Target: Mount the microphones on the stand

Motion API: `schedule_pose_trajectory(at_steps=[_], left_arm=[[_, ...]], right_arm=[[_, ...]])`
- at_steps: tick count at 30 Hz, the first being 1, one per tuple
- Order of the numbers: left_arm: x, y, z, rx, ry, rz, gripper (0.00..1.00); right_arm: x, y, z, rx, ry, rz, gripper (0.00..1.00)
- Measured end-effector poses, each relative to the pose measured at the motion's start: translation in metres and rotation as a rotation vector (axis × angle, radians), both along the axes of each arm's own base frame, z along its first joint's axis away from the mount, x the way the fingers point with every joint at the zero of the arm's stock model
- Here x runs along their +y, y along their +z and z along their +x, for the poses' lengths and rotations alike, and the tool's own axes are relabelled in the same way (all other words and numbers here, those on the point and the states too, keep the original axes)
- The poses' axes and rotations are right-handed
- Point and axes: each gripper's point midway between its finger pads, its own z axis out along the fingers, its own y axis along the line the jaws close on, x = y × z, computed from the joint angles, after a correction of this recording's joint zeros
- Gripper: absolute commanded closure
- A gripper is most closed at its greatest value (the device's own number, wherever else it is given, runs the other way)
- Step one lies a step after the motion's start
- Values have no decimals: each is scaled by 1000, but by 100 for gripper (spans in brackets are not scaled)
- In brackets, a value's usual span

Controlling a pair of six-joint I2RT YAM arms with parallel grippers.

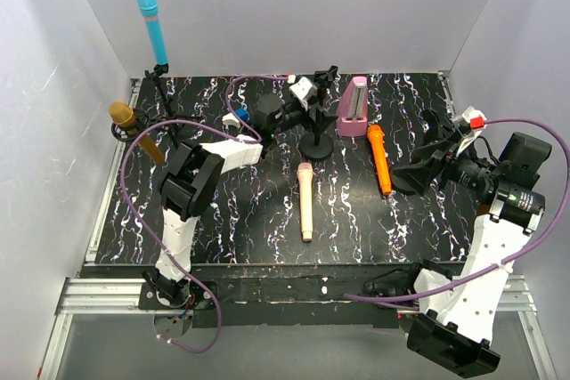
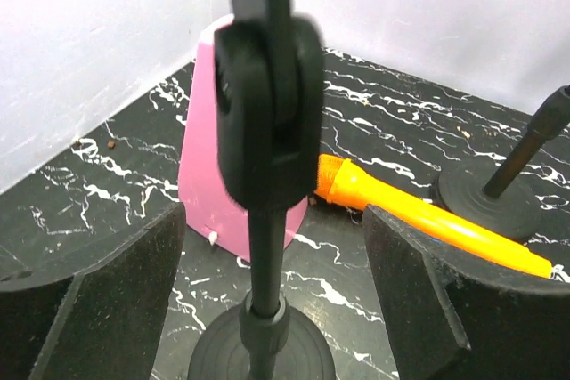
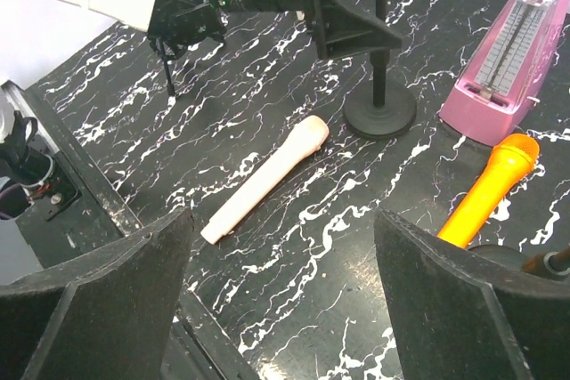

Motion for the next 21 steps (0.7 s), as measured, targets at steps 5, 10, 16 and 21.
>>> schedule_pose_trajectory(at_steps=[5, 10, 16, 21], left_arm=[[-10, 14, 0, -21, 3, -23, 55], [-12, 21, 4, -23, 19, -26, 94], [-17, 24, 12, -12, 17, -6, 100], [-30, 32, 22, -10, -16, -12, 100]], right_arm=[[2, -1, -2, -1, 7, 7, 11], [3, -1, -4, -6, 9, 7, 11], [3, 0, -5, -24, 9, 0, 11], [5, 1, -8, -34, 8, -5, 11]])
